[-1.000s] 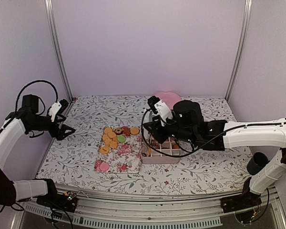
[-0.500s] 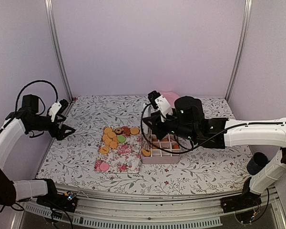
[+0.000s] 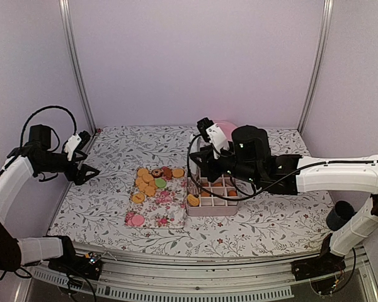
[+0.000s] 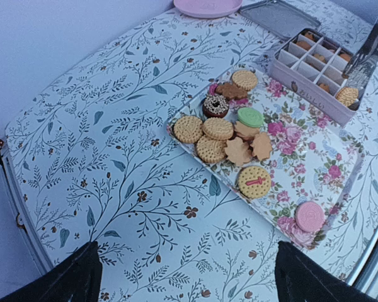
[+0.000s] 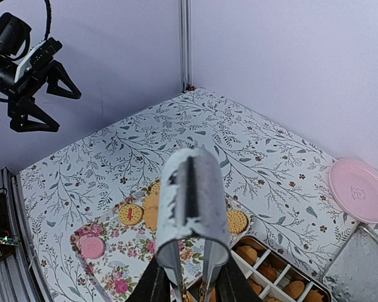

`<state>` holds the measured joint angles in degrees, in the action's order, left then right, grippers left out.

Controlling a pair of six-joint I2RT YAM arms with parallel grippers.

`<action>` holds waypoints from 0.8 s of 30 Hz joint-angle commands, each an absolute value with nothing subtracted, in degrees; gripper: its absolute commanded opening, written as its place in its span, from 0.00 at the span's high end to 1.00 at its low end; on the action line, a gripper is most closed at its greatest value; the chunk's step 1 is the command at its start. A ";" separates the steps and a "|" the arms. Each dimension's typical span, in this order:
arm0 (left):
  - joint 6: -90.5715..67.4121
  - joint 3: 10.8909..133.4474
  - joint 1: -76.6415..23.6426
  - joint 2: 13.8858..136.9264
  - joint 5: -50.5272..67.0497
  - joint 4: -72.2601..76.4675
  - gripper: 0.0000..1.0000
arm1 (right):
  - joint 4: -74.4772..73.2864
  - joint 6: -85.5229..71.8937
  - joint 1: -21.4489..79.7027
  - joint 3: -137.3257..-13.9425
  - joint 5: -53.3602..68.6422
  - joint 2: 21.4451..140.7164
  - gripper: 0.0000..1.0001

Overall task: Pack the cookies
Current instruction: Adjust the fake cookies in the empty pocket of the box.

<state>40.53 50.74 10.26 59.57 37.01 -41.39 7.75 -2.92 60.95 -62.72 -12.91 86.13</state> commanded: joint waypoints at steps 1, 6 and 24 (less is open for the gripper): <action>41.04 51.68 10.72 59.00 37.58 -41.26 0.04 | 10.28 -4.26 60.34 -63.37 -11.82 86.90 0.88; 41.04 51.85 10.72 59.15 37.53 -41.31 0.04 | 10.29 -5.07 60.30 -62.82 -11.43 87.19 0.91; 41.10 51.48 10.72 58.94 37.49 -41.31 0.04 | 9.76 -6.07 59.17 -59.89 -12.34 88.58 0.94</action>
